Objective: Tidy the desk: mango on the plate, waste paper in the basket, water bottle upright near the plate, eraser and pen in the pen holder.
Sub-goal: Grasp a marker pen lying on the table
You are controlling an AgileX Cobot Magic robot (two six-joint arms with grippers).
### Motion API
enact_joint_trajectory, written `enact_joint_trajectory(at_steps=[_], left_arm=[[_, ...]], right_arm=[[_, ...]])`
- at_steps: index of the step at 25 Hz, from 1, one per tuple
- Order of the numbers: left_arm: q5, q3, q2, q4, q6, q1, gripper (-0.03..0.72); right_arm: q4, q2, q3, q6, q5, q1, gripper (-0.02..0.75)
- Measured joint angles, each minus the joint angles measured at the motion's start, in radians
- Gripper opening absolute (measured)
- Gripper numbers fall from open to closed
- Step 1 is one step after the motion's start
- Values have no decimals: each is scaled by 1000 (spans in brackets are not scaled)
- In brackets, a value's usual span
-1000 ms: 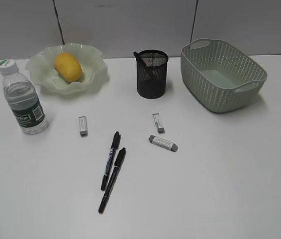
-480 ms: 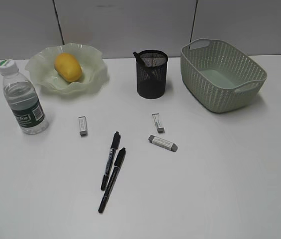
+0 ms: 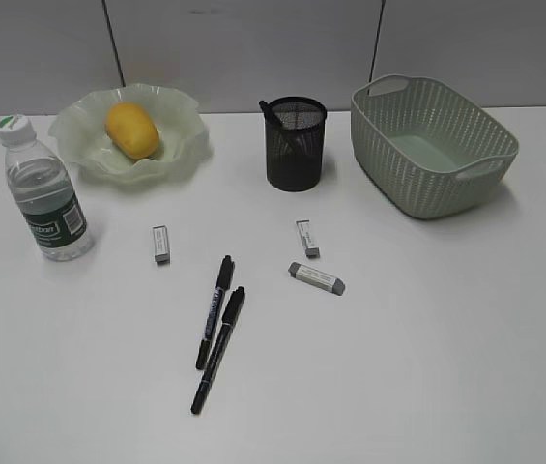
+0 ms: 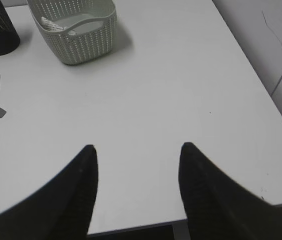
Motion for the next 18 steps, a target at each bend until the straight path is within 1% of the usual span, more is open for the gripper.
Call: enact_joint_trajectory(at_steps=[15,18], left_arm=[[0,0,0,43,0,0,571],[-1,0,42,36,0,0,571]], right_arm=[[0,0,0,-1,0,0,421],[0,0,0,0,0,0,421]])
